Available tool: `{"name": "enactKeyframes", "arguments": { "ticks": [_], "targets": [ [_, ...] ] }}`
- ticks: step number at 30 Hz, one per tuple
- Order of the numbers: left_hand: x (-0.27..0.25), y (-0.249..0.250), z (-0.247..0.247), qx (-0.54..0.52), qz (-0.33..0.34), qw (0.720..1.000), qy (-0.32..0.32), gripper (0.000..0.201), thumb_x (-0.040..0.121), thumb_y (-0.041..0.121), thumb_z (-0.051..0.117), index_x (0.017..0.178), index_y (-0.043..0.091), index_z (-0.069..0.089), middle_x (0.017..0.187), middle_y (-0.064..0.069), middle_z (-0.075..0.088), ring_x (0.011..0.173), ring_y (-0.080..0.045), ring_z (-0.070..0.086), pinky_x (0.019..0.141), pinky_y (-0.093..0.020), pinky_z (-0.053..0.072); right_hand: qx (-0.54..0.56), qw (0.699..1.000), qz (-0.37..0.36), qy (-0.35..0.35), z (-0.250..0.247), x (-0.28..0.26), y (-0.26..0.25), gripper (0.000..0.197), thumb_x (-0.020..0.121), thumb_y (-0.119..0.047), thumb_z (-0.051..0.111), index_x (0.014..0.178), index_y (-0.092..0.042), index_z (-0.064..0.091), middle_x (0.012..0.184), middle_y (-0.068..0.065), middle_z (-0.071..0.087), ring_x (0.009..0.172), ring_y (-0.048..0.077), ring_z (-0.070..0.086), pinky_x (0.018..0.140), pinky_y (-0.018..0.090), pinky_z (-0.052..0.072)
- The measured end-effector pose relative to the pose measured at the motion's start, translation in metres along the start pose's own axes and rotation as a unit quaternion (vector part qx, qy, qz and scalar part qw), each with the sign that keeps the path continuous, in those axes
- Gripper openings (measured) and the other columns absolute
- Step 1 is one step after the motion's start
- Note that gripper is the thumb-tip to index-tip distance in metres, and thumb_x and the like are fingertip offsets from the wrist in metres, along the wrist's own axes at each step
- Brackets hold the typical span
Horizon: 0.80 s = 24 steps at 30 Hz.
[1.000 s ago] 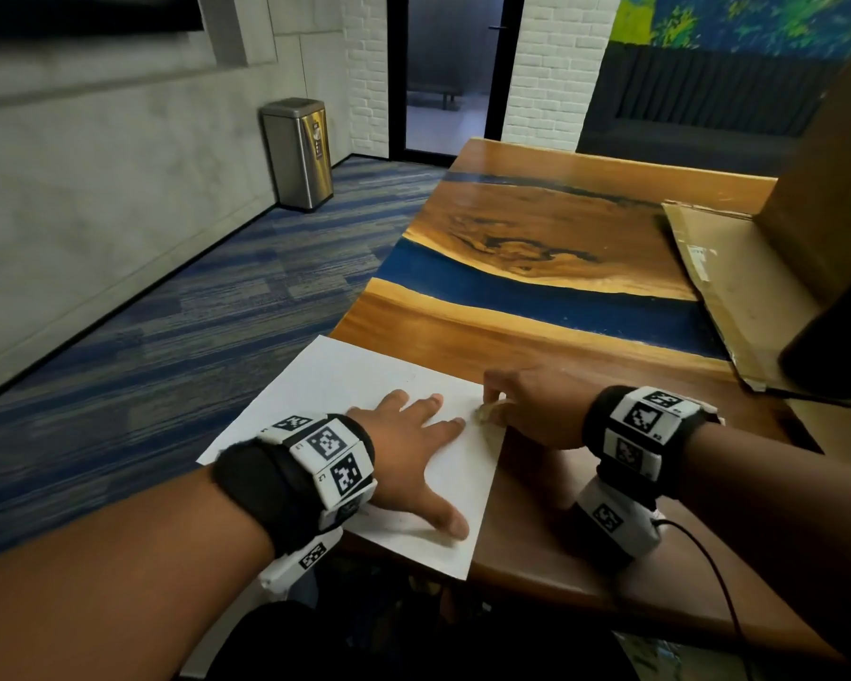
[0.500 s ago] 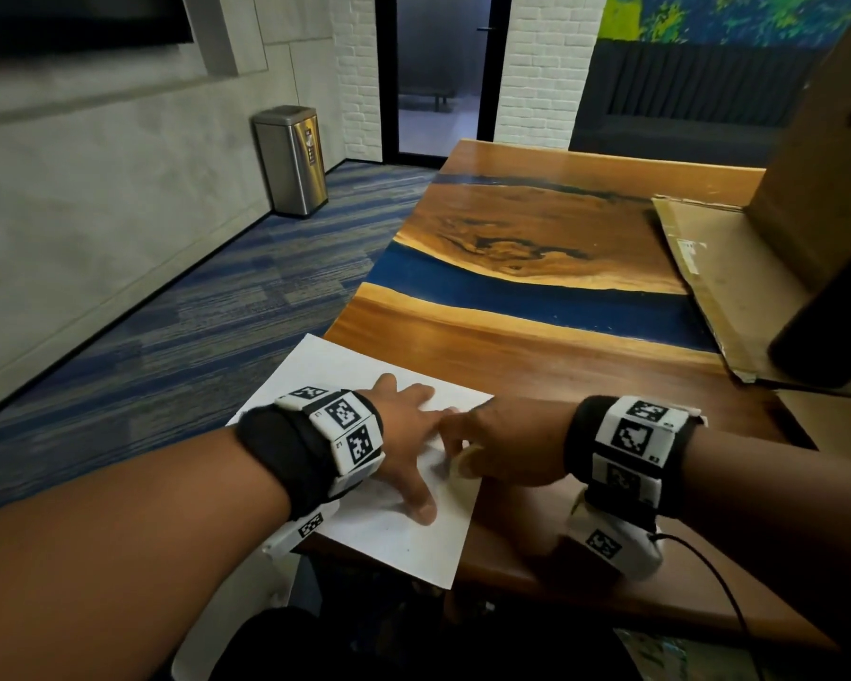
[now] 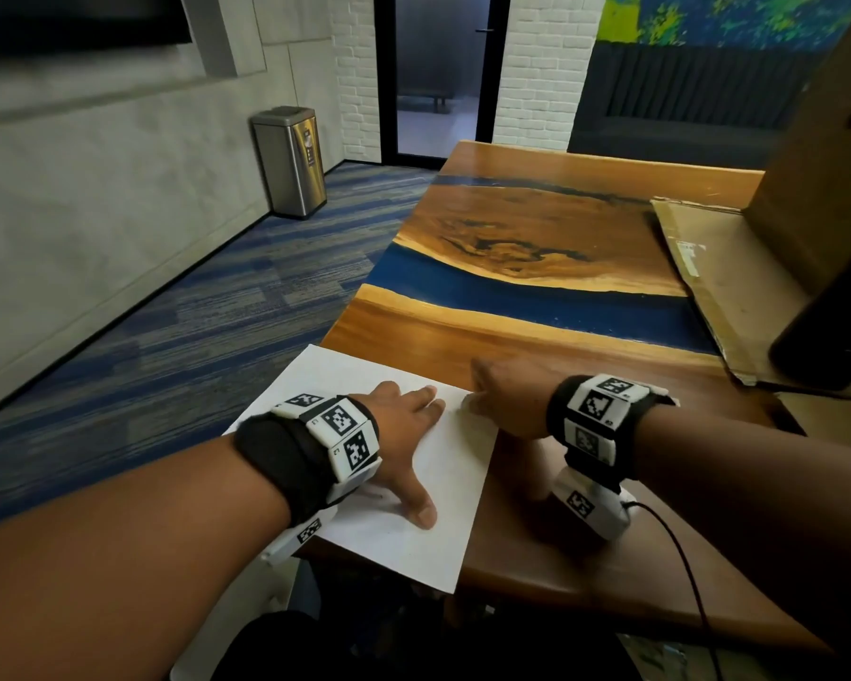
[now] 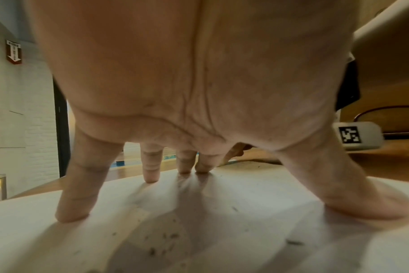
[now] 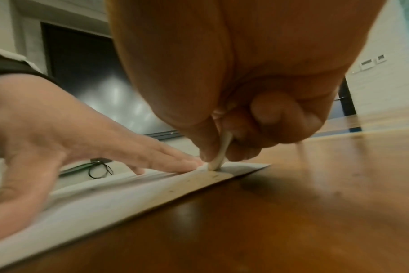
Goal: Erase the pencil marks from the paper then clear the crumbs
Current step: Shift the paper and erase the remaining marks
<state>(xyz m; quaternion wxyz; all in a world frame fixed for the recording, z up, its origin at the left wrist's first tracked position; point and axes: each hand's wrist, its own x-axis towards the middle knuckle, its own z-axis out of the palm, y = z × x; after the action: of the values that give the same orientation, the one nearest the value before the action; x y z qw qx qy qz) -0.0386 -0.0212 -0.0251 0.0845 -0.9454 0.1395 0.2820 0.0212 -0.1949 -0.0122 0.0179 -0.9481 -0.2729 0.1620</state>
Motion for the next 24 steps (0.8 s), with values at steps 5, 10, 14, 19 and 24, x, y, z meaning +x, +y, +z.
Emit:
{"name": "enactKeyframes", "arguments": {
  "ticks": [5, 10, 14, 19, 24],
  "targets": [
    [-0.001, -0.002, -0.001, -0.003, 0.007, 1.0, -0.004, 0.134, 0.066, 0.081, 0.073, 0.164, 0.027, -0.002, 0.171, 0.009, -0.013, 0.154, -0.032, 0.005, 0.118, -0.057, 0.03, -0.003, 0.988, -0.115, -0.104, 0.005, -0.012, -0.012, 0.011, 0.101, -0.036, 0.052, 0.102, -0.026, 0.048, 0.088, -0.005, 0.056, 0.078, 0.013, 0.052, 0.063, 0.024, 0.04],
    [0.003, -0.001, -0.001, 0.012, 0.005, 1.0, -0.012, 0.136, 0.064, 0.082, 0.073, 0.162, 0.036, -0.009, 0.171, 0.008, -0.014, 0.154, -0.034, 0.002, 0.117, -0.06, 0.028, -0.01, 0.999, -0.047, -0.024, -0.002, -0.005, 0.007, 0.014, 0.102, -0.034, 0.05, 0.111, -0.023, 0.047, 0.088, -0.005, 0.055, 0.075, 0.01, 0.051, 0.061, 0.024, 0.039],
    [0.006, 0.0, -0.005, 0.009, -0.004, 1.0, -0.021, 0.137, 0.062, 0.079, 0.077, 0.16, 0.039, -0.01, 0.17, 0.007, -0.015, 0.154, -0.036, 0.0, 0.116, -0.061, 0.027, -0.017, 0.977, -0.161, -0.14, 0.011, -0.022, -0.005, 0.013, 0.1, -0.035, 0.053, 0.11, -0.03, 0.047, 0.096, -0.007, 0.056, 0.086, 0.013, 0.054, 0.075, 0.028, 0.043],
    [0.01, 0.002, -0.007, 0.022, -0.005, 0.999, -0.026, 0.138, 0.059, 0.082, 0.076, 0.157, 0.048, -0.015, 0.17, 0.005, -0.015, 0.153, -0.037, 0.001, 0.115, -0.063, 0.028, -0.009, 0.997, -0.069, -0.042, -0.002, -0.007, 0.02, 0.01, 0.101, -0.035, 0.052, 0.106, -0.03, 0.046, 0.098, -0.005, 0.059, 0.088, 0.015, 0.056, 0.075, 0.031, 0.048],
    [0.008, 0.003, -0.008, 0.009, -0.011, 0.999, -0.033, 0.132, 0.057, 0.079, 0.08, 0.152, 0.059, -0.009, 0.17, 0.004, -0.013, 0.153, -0.039, -0.002, 0.113, -0.066, 0.027, -0.009, 0.97, -0.199, -0.139, 0.013, -0.029, 0.012, 0.011, 0.098, -0.033, 0.056, 0.104, -0.032, 0.047, 0.104, -0.002, 0.061, 0.093, 0.019, 0.058, 0.082, 0.035, 0.05]
  ]
}}
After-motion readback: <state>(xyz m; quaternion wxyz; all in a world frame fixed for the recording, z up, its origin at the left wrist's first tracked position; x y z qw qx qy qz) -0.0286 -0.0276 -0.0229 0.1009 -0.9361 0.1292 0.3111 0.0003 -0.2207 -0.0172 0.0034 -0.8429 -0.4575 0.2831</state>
